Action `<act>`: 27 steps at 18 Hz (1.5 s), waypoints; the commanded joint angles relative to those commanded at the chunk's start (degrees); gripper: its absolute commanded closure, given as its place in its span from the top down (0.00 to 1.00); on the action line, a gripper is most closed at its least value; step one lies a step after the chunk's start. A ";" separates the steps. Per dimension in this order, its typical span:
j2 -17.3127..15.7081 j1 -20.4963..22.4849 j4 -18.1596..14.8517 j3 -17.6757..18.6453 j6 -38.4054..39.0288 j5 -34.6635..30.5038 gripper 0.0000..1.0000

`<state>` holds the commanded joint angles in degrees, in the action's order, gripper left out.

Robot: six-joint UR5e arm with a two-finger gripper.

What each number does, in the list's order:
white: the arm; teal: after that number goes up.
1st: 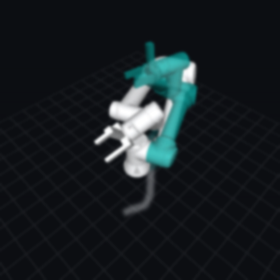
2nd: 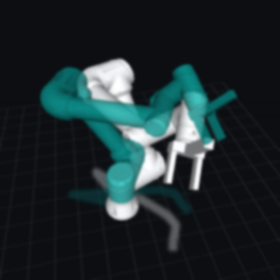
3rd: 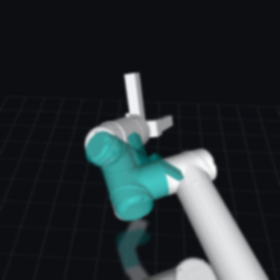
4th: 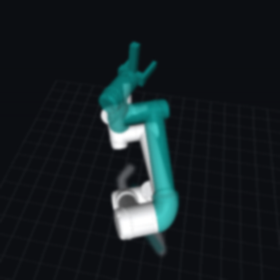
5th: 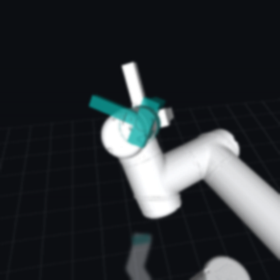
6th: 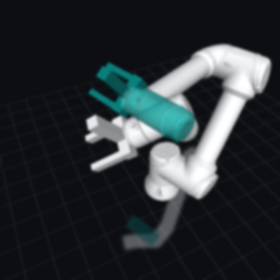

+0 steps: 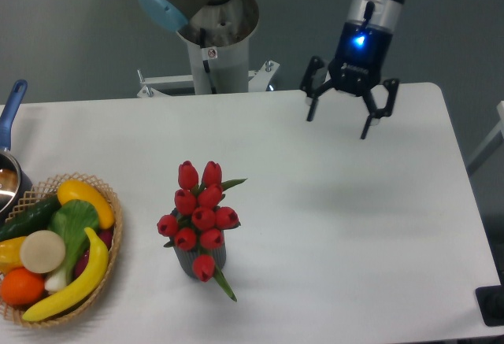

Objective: Pick up the flowers from the vase
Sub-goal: 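Lower the open gripper around the tulip stems above the vase rim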

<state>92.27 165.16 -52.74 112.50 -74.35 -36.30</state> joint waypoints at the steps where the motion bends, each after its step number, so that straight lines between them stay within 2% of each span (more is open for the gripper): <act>1: 0.97 -1.58 0.26 -0.26 -0.09 -0.08 1.00; 3: 2.99 -3.09 1.58 -0.26 -0.35 0.26 1.00; 5: 6.32 -6.15 4.29 -1.14 -1.06 1.14 1.00; 6: 6.77 -6.87 5.35 -1.14 -1.15 1.15 1.00; 8: 7.91 -8.01 5.54 -1.49 -1.23 1.58 1.00; 12: 10.20 -10.21 6.67 -1.76 -0.62 8.69 1.00; 21: 14.77 -13.72 6.86 -5.80 -0.44 9.06 1.00; 27: 16.44 -15.39 7.21 -6.42 -0.53 9.06 1.00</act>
<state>108.72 149.77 -45.53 106.08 -74.88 -27.25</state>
